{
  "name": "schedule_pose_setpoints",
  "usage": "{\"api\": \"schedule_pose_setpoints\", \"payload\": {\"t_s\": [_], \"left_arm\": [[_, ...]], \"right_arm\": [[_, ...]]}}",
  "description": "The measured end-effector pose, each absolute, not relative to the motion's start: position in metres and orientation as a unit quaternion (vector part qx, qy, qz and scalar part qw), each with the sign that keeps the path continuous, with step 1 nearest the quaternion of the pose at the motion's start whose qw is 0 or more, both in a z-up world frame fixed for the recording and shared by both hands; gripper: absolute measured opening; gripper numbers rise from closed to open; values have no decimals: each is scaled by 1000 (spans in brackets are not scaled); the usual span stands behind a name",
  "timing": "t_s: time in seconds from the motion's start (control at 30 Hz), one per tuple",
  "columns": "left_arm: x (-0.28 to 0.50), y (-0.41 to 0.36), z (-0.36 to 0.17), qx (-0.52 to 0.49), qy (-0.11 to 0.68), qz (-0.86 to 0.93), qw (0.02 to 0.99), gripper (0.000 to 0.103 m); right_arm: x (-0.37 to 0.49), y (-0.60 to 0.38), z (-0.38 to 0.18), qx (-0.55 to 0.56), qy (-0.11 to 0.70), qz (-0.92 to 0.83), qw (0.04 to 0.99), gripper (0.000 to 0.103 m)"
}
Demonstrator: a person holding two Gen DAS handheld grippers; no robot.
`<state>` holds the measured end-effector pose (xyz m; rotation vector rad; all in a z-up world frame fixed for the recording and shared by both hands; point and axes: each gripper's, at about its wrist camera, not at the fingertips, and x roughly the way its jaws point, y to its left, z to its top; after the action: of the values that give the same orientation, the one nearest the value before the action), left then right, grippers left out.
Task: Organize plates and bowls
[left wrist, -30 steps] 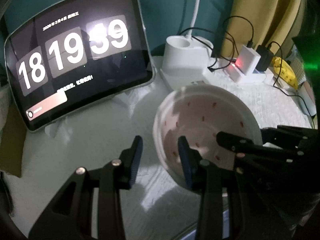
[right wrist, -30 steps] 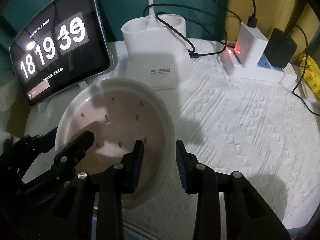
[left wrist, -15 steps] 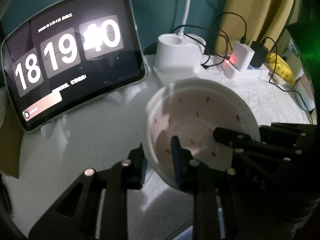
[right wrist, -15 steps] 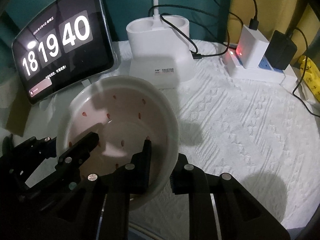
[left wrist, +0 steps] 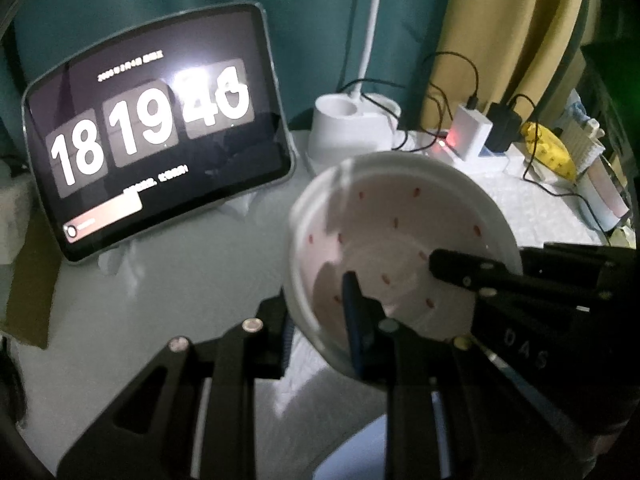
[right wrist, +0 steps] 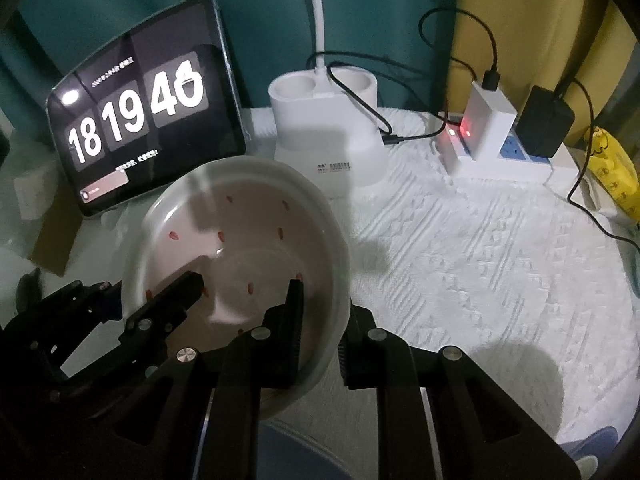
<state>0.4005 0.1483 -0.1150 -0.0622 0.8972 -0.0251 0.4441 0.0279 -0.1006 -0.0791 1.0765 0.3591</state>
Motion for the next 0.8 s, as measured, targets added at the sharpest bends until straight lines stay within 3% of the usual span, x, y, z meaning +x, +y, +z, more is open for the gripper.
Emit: {"api": "schedule_pose_setpoints", "payload": {"t_s": [0.8], "left_arm": [[334,127,-60,-37,393,-15,919,23]], "right_arm": [[380,-6,-39,-28,461,187,867,16]]}}
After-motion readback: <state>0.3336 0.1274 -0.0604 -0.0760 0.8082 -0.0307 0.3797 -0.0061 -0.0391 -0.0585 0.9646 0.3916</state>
